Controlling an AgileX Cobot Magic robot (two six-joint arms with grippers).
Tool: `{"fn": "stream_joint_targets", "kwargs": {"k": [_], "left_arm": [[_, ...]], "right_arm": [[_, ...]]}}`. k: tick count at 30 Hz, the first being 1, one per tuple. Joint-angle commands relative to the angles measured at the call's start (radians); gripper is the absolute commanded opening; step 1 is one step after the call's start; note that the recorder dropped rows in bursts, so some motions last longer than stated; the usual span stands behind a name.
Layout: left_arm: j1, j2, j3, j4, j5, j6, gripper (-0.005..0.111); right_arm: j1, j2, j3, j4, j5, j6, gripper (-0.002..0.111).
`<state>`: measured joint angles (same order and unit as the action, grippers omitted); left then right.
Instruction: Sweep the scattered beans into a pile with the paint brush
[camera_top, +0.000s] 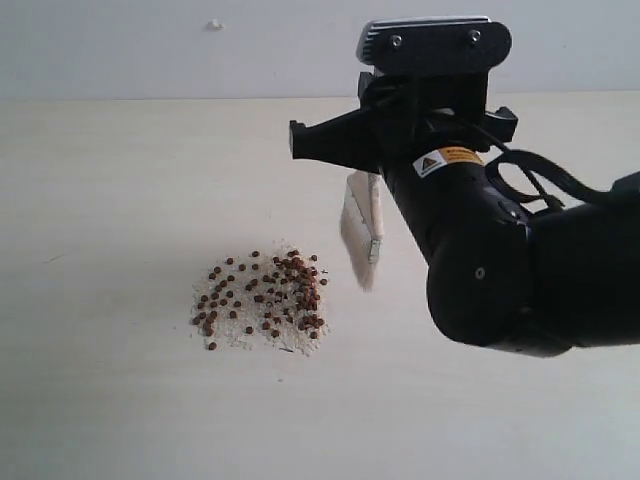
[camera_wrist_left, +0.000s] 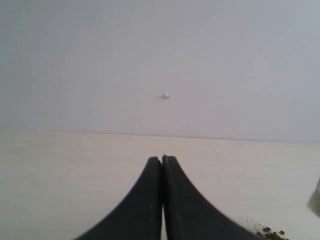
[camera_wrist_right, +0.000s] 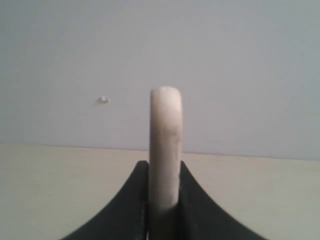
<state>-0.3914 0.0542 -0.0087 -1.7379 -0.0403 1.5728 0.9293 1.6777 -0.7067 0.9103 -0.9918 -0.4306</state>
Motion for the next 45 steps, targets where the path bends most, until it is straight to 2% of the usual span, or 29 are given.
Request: {"fn": "stream_joint_targets", "kwargs": {"k": [1, 7, 17, 22, 33, 39, 42, 45], "left_arm": [[0.002, -0.009, 0.003, -0.006, -0.001, 0.005, 0.000], [0.002, -0.009, 0.003, -0.006, -0.001, 0.011, 0.000], [0.002, -0.009, 0.003, -0.006, -0.001, 0.017, 0.000], [0.002, -0.009, 0.003, -0.006, -0.001, 0.017, 0.000], [0.002, -0.009, 0.003, -0.006, -0.001, 0.019, 0.000], [0.002, -0.009, 0.003, -0.006, -0.001, 0.019, 0.000], [0.002, -0.009, 0.003, -0.006, 0.001, 0.019, 0.000], [0.002, -0.009, 0.003, -0.006, 0.001, 0.019, 0.000]], "right_arm": [[0.106, -0.007, 0.021, 0.046, -0.098, 0.042, 0.000], [0.227, 0.052, 0.019, 0.081, -0.229, 0.166, 0.000], [0.299, 0.205, -0.124, 0.109, -0.229, 0.198, 0.000], [0.304, 0.285, -0.249, 0.099, -0.229, 0.164, 0.000], [0.344, 0.448, -0.409, 0.061, -0.229, 0.156, 0.000], [0.362, 0.487, -0.469, 0.094, -0.229, 0.146, 0.000], [0.362, 0.520, -0.476, 0.189, -0.229, 0.137, 0.000], [0.360, 0.520, -0.476, 0.227, -0.229, 0.045, 0.000]]}}
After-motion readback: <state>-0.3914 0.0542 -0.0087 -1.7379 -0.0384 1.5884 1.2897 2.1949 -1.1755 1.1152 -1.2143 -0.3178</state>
